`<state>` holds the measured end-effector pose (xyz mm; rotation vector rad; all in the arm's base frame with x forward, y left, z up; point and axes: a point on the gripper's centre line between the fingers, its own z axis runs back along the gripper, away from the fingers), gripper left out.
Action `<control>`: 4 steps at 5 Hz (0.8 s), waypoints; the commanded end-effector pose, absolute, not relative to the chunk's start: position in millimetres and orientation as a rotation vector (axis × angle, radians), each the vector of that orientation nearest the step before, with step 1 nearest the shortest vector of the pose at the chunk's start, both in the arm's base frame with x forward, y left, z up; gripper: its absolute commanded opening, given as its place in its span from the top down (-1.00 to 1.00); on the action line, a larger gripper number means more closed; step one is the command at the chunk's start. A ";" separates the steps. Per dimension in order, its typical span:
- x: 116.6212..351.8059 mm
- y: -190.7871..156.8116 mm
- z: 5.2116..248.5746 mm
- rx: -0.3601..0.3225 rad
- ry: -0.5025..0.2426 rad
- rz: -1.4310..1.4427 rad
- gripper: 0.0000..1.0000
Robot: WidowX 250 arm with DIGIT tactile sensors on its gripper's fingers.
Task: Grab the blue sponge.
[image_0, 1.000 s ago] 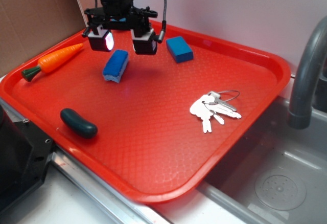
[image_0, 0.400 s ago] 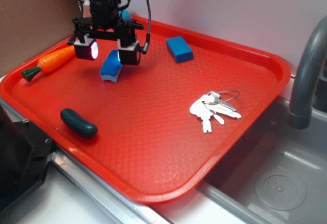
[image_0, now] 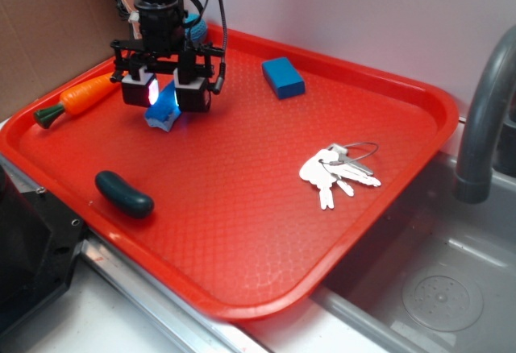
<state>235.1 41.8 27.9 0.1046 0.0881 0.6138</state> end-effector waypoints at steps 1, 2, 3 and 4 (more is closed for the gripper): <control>240.9 38.3 97.7 0.058 -0.043 0.618 1.00; 236.6 14.0 147.7 0.095 -0.091 0.806 1.00; 221.6 1.1 196.8 0.089 -0.199 0.952 1.00; 220.4 -9.1 245.6 0.023 -0.261 0.822 1.00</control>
